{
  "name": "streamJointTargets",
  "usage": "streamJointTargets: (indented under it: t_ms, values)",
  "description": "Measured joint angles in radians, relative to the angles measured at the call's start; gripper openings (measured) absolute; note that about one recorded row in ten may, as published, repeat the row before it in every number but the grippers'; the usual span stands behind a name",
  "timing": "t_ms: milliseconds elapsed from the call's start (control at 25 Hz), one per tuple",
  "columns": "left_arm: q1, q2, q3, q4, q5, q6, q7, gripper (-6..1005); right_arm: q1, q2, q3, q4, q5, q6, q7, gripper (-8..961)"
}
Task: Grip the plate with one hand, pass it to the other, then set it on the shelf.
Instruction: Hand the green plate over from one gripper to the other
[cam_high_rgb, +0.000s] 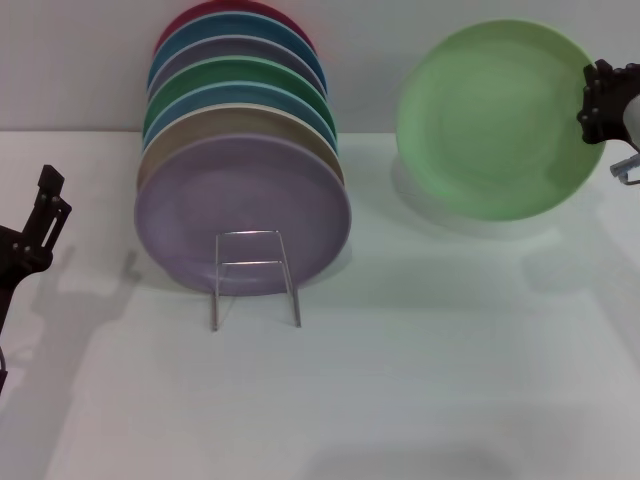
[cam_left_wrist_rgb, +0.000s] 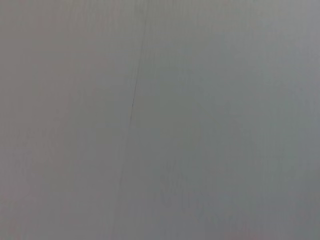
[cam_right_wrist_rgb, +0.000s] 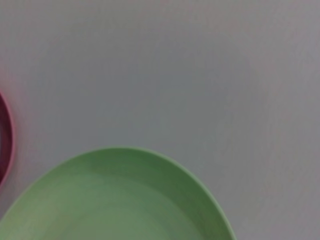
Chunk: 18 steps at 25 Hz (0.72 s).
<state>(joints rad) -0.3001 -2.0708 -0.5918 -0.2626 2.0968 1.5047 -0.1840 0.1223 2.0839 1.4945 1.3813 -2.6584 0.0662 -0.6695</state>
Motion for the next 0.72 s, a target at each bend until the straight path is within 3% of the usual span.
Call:
streamJointTargets:
  t_ms: [440,720]
  values:
    - [0.008,-0.002,0.000,-0.006,0.000,0.002,0.000,823,-0.039,0.000,-0.169,-0.240,0.004,-0.510,0.005,18]
    - [0.014,-0.002,0.010,-0.008,0.007,0.008,-0.009,823,0.000,0.000,-0.225,-0.462,0.006,-0.791,0.123,17]
